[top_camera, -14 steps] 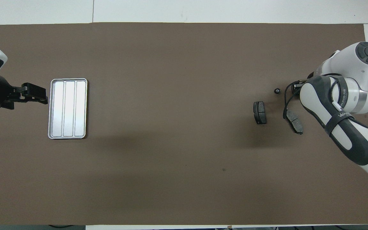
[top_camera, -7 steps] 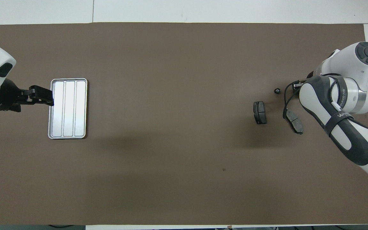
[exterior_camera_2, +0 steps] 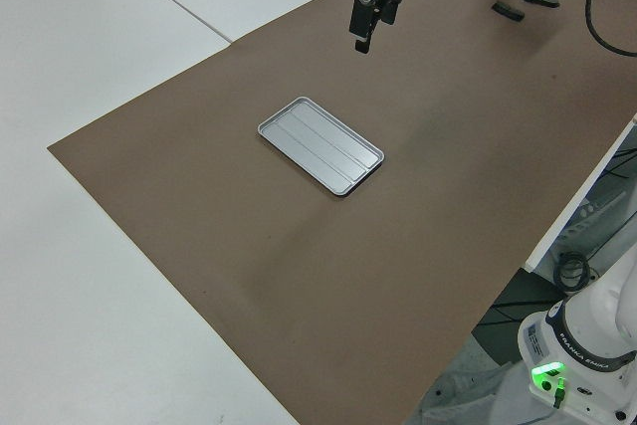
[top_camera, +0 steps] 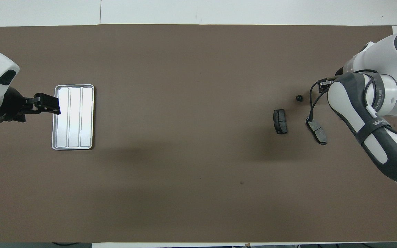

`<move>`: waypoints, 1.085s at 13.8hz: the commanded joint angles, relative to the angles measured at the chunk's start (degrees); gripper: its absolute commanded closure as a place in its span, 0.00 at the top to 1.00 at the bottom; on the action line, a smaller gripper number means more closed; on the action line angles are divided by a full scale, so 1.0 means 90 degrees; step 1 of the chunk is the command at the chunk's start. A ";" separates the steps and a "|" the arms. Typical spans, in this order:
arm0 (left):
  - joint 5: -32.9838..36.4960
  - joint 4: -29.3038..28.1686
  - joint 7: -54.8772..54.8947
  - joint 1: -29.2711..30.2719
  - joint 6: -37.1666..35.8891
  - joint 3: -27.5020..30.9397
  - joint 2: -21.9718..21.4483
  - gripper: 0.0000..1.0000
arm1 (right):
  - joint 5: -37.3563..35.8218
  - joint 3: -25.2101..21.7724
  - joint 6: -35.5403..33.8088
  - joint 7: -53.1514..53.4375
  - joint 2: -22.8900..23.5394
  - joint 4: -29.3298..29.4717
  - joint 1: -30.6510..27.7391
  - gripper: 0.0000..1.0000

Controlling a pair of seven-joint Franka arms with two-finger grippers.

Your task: Pick bearing gear from pile to tray

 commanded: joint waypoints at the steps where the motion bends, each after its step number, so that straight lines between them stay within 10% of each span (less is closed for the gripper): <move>1: -0.0040 -0.0352 -0.0200 -0.0145 0.0263 0.0060 -0.0285 1.00 | 0.0014 0.0030 -0.0791 0.0400 -0.0143 0.0709 0.0372 0.19; 15: -0.0080 -0.0870 -0.1117 -0.0438 0.0850 0.0060 -0.0382 1.00 | -0.0133 0.0030 -0.0846 0.5558 -0.0076 0.1006 0.3742 0.20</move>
